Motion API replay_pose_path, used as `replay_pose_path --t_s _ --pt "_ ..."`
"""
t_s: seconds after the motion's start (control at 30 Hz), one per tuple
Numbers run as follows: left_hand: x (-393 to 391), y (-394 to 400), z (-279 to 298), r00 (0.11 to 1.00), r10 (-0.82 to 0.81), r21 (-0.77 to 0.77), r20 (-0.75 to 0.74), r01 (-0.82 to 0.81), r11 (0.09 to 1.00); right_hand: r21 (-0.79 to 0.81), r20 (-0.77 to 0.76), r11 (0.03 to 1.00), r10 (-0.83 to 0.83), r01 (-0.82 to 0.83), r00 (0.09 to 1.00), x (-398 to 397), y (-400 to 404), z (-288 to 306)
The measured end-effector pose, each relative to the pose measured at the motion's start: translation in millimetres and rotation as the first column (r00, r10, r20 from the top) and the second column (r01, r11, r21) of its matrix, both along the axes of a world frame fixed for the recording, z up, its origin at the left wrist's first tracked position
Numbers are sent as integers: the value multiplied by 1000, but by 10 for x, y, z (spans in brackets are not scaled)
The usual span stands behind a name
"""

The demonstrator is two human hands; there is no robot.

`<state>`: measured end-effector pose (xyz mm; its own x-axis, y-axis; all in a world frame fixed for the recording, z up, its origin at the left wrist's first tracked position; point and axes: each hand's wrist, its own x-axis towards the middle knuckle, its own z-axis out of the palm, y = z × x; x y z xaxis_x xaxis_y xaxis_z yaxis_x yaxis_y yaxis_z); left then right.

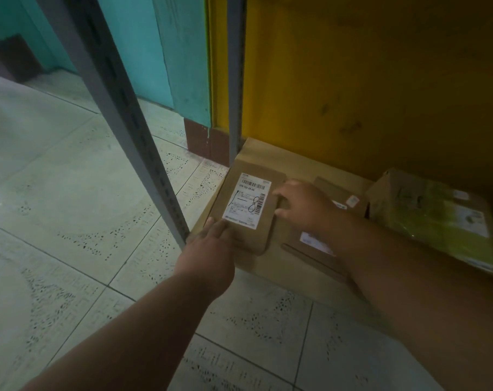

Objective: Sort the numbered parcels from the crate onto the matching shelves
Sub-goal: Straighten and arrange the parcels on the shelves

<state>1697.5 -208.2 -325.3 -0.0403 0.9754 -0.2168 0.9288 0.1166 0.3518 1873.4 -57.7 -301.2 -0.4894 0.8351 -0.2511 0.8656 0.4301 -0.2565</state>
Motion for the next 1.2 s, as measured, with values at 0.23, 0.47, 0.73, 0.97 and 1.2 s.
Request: replay_pose_path --t_s 0.23,0.47,0.73,0.97,1.2 --pt "533 181 122 961 -265 123 -77 272 954 -31 326 992 -108 125 939 646 182 185" --pt "758 256 108 882 -441 49 -164 454 890 -85 316 993 -49 80 947 572 141 92" --pt "690 175 80 910 -401 -5 -107 403 915 -92 222 994 -43 65 974 488 14 154" --pt "834 173 185 913 -395 56 -104 402 914 117 -58 951 -281 286 958 1278 -484 632" --pt "1661 302 483 891 -438 211 124 407 889 120 36 873 -479 472 877 2239 -1218 831"
